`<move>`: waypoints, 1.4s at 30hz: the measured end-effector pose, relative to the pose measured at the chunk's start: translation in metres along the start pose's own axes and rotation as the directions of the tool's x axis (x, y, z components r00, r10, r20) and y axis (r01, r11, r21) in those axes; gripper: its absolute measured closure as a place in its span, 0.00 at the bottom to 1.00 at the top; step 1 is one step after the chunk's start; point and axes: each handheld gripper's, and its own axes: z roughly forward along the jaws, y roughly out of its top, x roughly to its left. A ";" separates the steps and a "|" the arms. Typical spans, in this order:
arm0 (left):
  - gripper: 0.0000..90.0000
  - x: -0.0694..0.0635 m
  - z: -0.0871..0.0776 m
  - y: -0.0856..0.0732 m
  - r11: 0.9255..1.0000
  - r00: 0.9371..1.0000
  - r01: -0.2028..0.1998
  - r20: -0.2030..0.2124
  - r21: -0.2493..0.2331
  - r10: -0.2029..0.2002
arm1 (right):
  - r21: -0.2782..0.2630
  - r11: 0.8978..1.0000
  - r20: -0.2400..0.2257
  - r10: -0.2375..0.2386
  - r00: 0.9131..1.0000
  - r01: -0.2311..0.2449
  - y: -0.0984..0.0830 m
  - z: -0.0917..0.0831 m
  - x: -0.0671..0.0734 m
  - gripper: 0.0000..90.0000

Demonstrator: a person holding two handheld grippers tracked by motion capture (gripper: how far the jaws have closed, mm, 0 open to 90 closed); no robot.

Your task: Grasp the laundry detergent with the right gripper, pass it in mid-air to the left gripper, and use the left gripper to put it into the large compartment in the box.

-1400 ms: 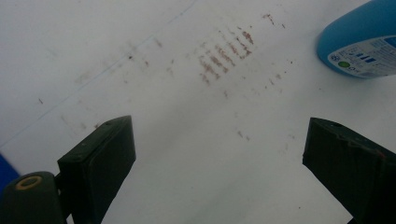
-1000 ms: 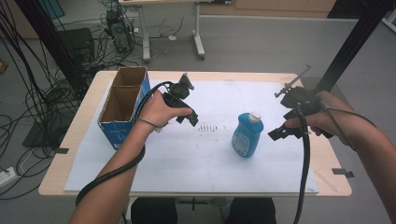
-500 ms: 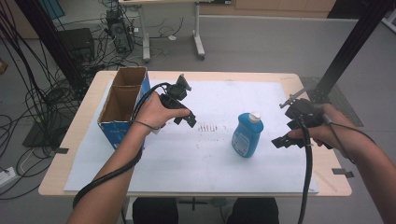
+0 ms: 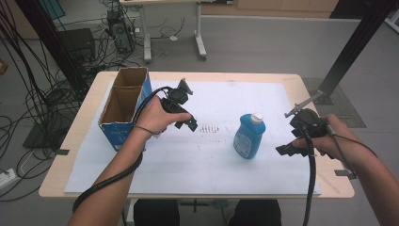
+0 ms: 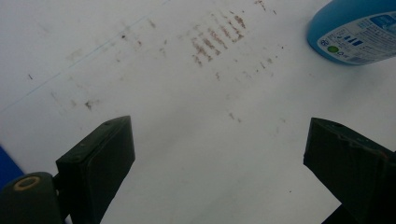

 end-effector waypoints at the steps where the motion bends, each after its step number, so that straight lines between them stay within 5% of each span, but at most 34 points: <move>1: 0.10 0.000 0.000 -0.001 1.000 1.000 -0.005 0.000 0.000 0.005 | -0.005 1.000 -0.001 0.003 1.000 -0.003 -0.001 0.001 0.000 0.16; 23: 0.10 0.009 0.009 -0.021 1.000 0.999 0.019 0.028 -0.007 -0.019 | -0.065 0.997 -0.060 0.039 0.997 -0.043 -0.016 0.035 0.004 0.16; 42: 0.10 0.004 0.015 -0.032 1.000 0.999 -0.002 0.036 0.013 0.001 | -0.094 0.992 -0.091 0.072 0.993 -0.081 -0.033 0.067 0.001 0.16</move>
